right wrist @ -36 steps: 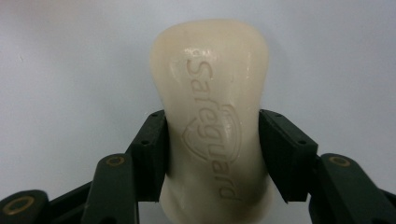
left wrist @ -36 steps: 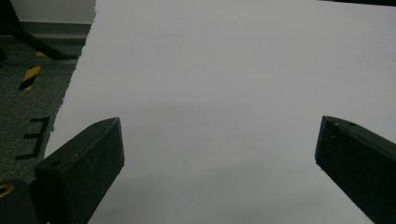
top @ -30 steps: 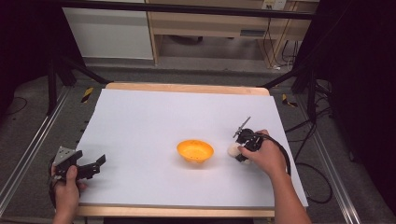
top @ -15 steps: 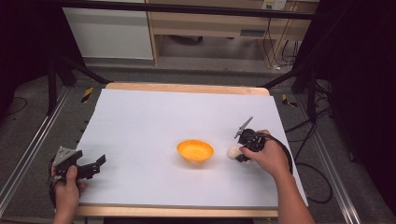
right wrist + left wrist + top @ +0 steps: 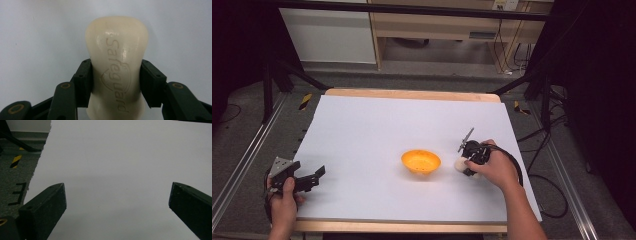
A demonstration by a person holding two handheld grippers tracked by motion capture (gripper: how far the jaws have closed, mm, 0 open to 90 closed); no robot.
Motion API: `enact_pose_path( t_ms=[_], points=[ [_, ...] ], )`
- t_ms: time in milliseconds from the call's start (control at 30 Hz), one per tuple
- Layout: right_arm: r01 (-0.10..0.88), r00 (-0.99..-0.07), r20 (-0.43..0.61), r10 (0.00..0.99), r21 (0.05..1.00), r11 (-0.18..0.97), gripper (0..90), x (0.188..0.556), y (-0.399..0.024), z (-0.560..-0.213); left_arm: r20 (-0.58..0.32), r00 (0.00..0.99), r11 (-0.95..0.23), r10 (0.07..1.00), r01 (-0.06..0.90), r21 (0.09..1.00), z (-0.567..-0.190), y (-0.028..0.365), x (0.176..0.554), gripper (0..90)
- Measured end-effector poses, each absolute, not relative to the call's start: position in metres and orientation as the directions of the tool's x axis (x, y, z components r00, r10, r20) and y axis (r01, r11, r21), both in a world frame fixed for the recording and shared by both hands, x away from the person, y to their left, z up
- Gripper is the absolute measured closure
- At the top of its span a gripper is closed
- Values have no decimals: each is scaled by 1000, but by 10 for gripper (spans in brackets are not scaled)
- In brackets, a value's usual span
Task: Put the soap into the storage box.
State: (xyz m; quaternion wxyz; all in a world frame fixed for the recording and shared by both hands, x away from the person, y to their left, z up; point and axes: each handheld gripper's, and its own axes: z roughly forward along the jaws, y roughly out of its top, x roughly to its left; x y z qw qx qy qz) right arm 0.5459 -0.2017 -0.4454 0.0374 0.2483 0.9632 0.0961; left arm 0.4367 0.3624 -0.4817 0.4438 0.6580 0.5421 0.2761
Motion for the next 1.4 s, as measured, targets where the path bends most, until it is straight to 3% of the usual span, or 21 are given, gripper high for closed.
enact_pose_path(
  t_ms=[433, 1133, 1400],
  points=[
    [498, -863, -22, 505, 139, 856, 480, 550, -192, -448, -123, 260, -15, 958, 472, 881, -482, 362, 437, 8],
    [452, -883, -31, 469, 216, 865, 501, 543, -200, -447, -124, 262, -15, 957, 472, 882, -482, 363, 437, 8],
    [431, -892, -36, 450, 230, 873, 501, 540, -197, -429, -121, 261, -16, 958, 470, 882, -482, 362, 437, 8]
  ],
)
